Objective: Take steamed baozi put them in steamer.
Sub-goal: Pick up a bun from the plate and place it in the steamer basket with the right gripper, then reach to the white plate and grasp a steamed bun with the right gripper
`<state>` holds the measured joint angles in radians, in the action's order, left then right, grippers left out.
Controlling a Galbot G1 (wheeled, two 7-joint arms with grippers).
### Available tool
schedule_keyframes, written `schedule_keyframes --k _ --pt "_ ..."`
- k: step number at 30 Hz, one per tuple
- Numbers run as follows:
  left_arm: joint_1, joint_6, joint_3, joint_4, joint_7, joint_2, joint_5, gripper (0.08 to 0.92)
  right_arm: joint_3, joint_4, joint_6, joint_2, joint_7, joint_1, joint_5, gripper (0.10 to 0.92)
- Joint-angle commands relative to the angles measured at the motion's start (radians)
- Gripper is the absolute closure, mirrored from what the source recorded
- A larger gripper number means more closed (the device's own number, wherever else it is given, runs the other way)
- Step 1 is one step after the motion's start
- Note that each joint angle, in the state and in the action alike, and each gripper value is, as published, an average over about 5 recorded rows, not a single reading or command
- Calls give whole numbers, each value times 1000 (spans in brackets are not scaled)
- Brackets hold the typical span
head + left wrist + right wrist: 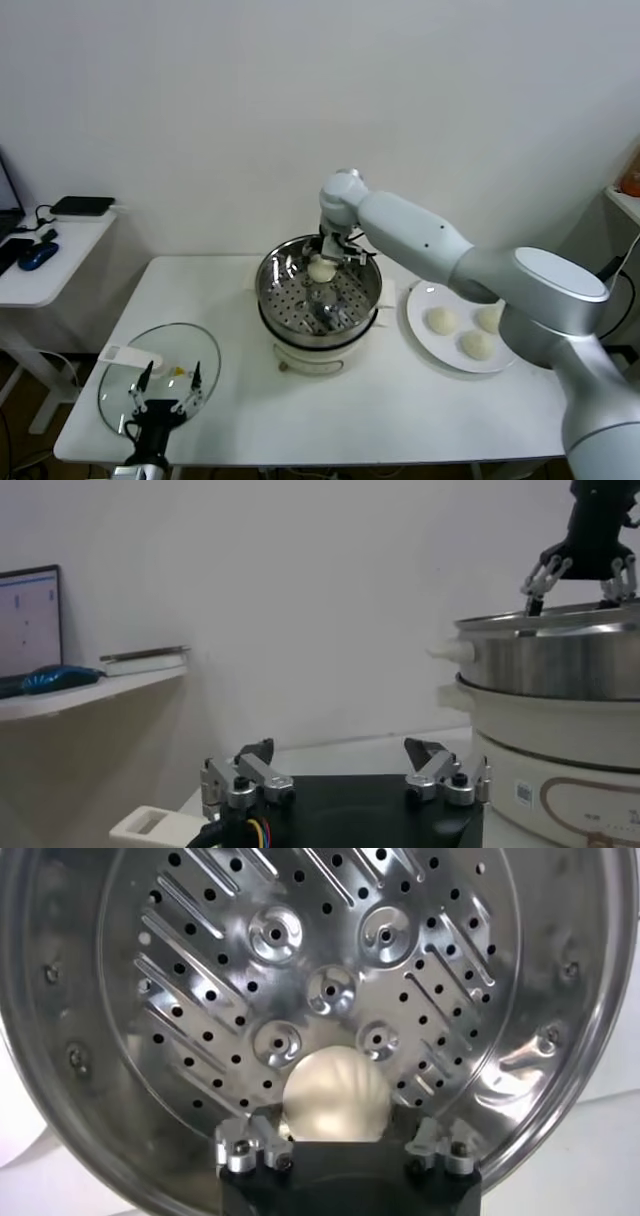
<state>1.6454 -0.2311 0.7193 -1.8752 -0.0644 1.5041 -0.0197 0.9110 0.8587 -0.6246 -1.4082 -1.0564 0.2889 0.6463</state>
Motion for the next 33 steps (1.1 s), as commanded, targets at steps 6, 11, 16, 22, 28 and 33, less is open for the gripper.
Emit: schedule_keyframes --k 6,11,16,22,28,33 --pt "-1 1 1 -2 0 -1 1 177 21 45 -1 43 -44 58 -99 203" --pt "-3 4 -1 -6 -1 0 4 177 143 177 79 156 -101 196 -381 202" --pt "-6 8 -5 -10 -1 0 5 177 282 299 257 303 -134 343 -667 203" --pt "-7 8 -6 -18 0 -2 4 177 425 349 505 469 -126 431 -963 203" --pt "-9 8 -20 -20 3 -2 6 177 448 276 578 568 -120 383 -1029 203" --pt "-18 13 -33 -33 -1 1 18 177 380 210 623 605 -132 262 -1002 203"
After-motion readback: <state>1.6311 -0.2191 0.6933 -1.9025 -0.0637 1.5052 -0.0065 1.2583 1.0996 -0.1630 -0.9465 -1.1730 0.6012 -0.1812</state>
